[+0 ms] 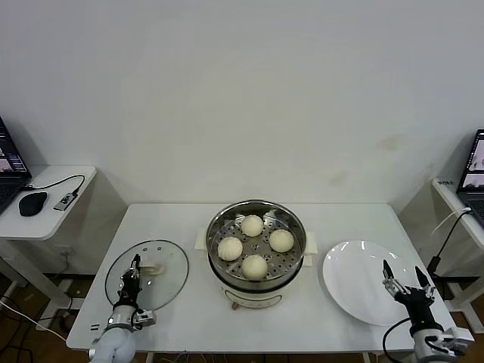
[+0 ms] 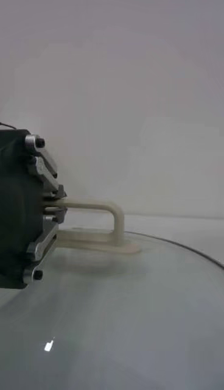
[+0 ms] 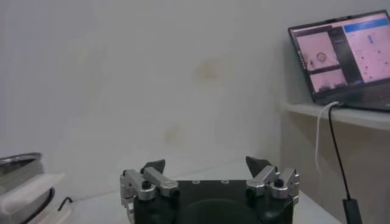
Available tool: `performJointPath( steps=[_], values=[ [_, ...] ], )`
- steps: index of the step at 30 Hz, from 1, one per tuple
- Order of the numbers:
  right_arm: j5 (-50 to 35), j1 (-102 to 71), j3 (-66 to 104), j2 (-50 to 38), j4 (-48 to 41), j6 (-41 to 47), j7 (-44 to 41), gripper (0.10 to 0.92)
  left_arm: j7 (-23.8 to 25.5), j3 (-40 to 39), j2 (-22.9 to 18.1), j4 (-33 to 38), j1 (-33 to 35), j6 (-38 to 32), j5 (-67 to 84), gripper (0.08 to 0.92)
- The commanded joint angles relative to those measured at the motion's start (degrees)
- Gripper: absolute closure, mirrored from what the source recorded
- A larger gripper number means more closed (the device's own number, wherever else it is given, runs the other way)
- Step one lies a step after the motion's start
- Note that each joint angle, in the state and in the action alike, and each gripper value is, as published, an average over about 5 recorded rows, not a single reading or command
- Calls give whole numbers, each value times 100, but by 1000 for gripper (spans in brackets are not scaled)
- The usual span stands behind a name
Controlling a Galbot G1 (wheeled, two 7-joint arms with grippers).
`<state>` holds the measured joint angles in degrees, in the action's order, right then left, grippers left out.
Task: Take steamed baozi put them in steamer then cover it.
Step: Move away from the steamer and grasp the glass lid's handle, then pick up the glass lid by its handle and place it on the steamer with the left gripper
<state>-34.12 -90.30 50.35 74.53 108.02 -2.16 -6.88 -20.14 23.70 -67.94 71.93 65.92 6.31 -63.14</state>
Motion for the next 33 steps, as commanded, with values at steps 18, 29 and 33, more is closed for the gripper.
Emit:
performJointPath(
  steps=[18,29,33],
  values=[
    [-173,190,175,212,142,152,36,203,2141,598,282,4287,1369,2281,240,844],
    [112,205,130,359,239,237,38,203,3844,-98,462,5474,682,3771,-1146,844],
    [351,205,119,424,279,280,54,203,4071,-591,238,5476,384,3822,-1482,844]
  ],
)
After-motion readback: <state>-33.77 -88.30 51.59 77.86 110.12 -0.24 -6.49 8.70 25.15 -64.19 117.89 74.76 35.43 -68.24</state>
